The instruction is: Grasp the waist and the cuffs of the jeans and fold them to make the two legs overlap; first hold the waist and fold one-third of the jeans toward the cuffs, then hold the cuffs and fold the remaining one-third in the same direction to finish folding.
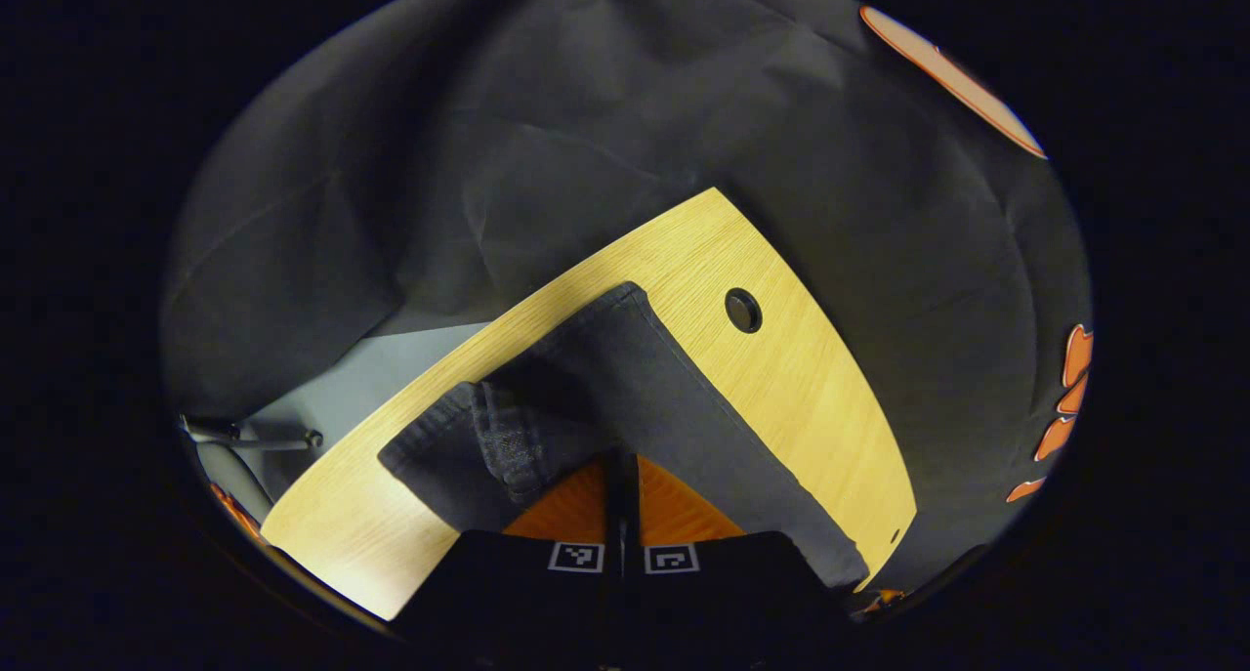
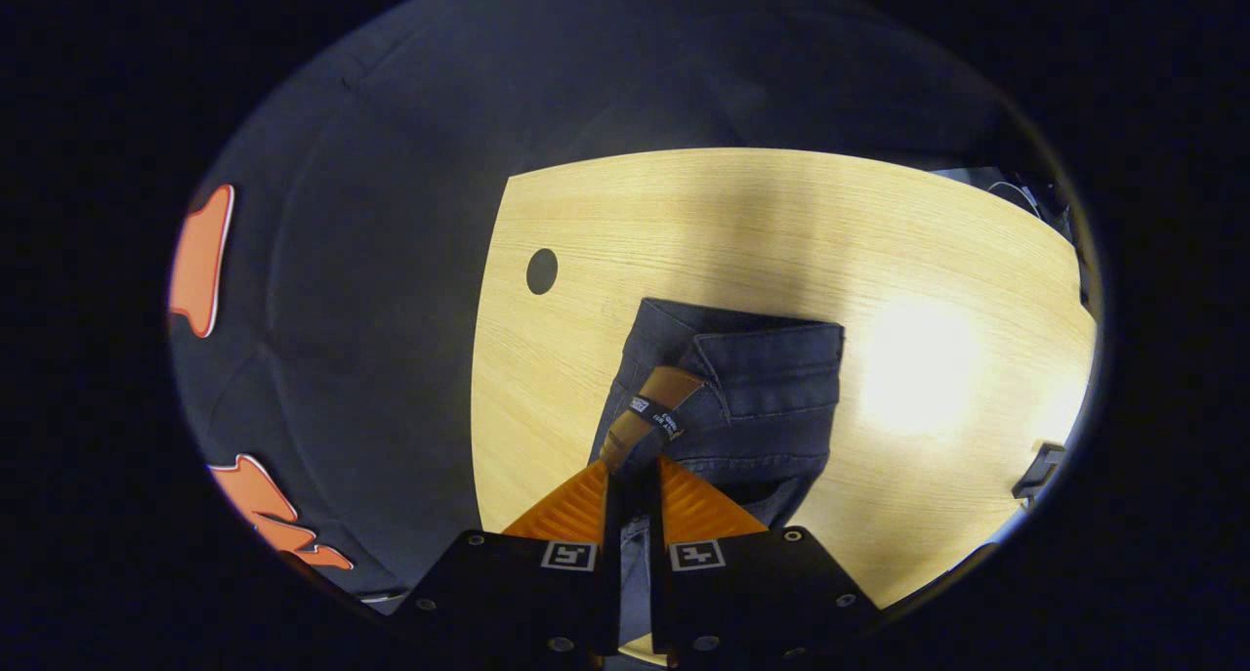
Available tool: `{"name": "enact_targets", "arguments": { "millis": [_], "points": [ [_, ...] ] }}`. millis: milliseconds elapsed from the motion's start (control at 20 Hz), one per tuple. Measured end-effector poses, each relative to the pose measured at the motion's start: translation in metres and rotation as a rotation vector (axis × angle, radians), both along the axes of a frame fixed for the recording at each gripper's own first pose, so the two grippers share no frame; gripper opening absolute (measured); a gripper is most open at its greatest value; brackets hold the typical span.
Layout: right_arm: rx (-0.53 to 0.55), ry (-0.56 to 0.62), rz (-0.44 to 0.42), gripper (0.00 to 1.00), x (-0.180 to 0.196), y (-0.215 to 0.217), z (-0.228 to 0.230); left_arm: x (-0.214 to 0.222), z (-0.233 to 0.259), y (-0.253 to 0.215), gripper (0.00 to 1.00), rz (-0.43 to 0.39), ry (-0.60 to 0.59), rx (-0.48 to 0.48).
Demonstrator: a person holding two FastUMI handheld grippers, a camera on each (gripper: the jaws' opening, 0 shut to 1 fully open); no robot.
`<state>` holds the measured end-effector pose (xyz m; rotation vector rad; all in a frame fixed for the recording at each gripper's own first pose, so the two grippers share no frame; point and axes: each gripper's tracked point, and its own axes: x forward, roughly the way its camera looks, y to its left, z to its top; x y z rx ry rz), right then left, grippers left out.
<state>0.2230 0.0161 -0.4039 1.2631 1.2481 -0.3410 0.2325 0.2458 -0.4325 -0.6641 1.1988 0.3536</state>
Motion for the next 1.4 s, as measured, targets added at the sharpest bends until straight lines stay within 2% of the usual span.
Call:
{"name": "enact_targets", "arguments": {
  "millis": [200,350,400,450,500,550,600,700,750,800,850,950,1050,1250,1400],
  "points": [
    [0.01,0.07,0.013,0.13,0.015,0.01,-0.018,0.032,-0.011,-0.012,0.01,-0.125,0.008,0.064],
    [0.005,0.079,0.033,0.15,0.021,0.011,-0.018,0.039,-0.006,-0.019,0.08,-0.245,0.018,0.136],
    [0.007,0.068,0.029,0.22,0.025,0.01,-0.016,0.039,-0.007,-0.018,0.12,-0.267,0.031,0.156],
    [0.004,0.049,0.024,0.25,0.028,0.008,-0.014,0.038,-0.009,-0.021,0.16,-0.278,0.04,0.162],
    [-0.003,0.034,0.025,0.36,0.031,0.008,-0.013,0.038,-0.006,-0.022,0.18,-0.288,0.044,0.159],
    [-0.019,0.029,0.032,0.42,0.03,0.006,-0.012,0.041,-0.004,-0.022,0.24,-0.299,0.037,0.166],
    [-0.039,0.02,0.048,0.53,0.026,0.0,-0.011,0.043,-0.005,-0.026,0.29,-0.321,0.025,0.163],
    [-0.086,0.008,0.08,0.58,0.016,-0.014,-0.007,0.044,0.004,-0.019,0.76,-0.365,0.029,0.233],
    [-0.113,0.014,0.097,0.74,0.009,-0.019,-0.008,0.041,0.01,-0.016,1.0,-0.38,0.03,0.253],
    [-0.141,0.022,0.123,0.82,0.0,-0.025,-0.01,0.043,0.016,-0.014,1.0,-0.38,0.023,0.277],
    [-0.176,0.029,0.145,0.86,-0.009,-0.033,-0.014,0.044,0.017,-0.013,0.97,-0.381,0.017,0.295],
    [-0.246,0.034,0.197,0.89,-0.021,-0.047,-0.022,0.046,0.026,-0.012,0.97,-0.398,-0.01,0.329],
    [-0.298,0.06,0.244,0.96,-0.035,-0.056,-0.03,0.044,0.031,-0.014,0.99,-0.424,-0.024,0.362],
    [-0.343,0.089,0.29,0.99,-0.044,-0.062,-0.051,0.037,0.027,-0.02,0.99,-0.462,-0.032,0.375],
    [-0.313,0.11,0.291,0.99,-0.042,-0.053,-0.066,0.041,0.026,-0.021,0.99,-0.459,-0.041,0.354]
  ]
}}
